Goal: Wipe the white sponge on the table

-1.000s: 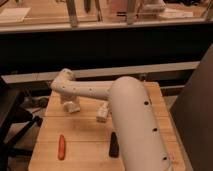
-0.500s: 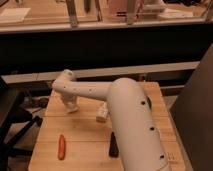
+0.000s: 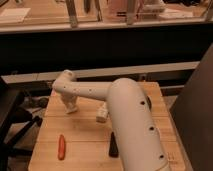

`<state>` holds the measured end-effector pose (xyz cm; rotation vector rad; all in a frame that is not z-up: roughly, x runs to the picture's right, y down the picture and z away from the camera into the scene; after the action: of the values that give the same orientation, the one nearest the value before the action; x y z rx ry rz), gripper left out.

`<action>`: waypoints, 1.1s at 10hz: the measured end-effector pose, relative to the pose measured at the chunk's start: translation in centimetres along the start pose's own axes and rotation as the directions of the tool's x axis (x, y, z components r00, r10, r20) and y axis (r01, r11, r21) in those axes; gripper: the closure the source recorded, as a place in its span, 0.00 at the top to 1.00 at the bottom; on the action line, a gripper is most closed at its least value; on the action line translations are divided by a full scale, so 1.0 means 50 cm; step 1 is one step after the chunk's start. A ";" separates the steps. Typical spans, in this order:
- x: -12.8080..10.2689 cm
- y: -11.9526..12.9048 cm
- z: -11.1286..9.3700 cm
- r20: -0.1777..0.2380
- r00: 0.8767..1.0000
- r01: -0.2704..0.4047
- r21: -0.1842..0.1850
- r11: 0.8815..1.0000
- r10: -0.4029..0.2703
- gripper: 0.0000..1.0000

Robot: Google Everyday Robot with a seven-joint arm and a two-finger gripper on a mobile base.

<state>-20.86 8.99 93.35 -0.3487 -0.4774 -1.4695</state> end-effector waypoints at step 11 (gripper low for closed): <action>-0.043 0.010 -0.006 -0.003 1.000 0.022 -0.002 1.000 -0.022 0.00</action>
<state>-20.41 10.71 92.04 -0.3439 -0.4789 -1.4914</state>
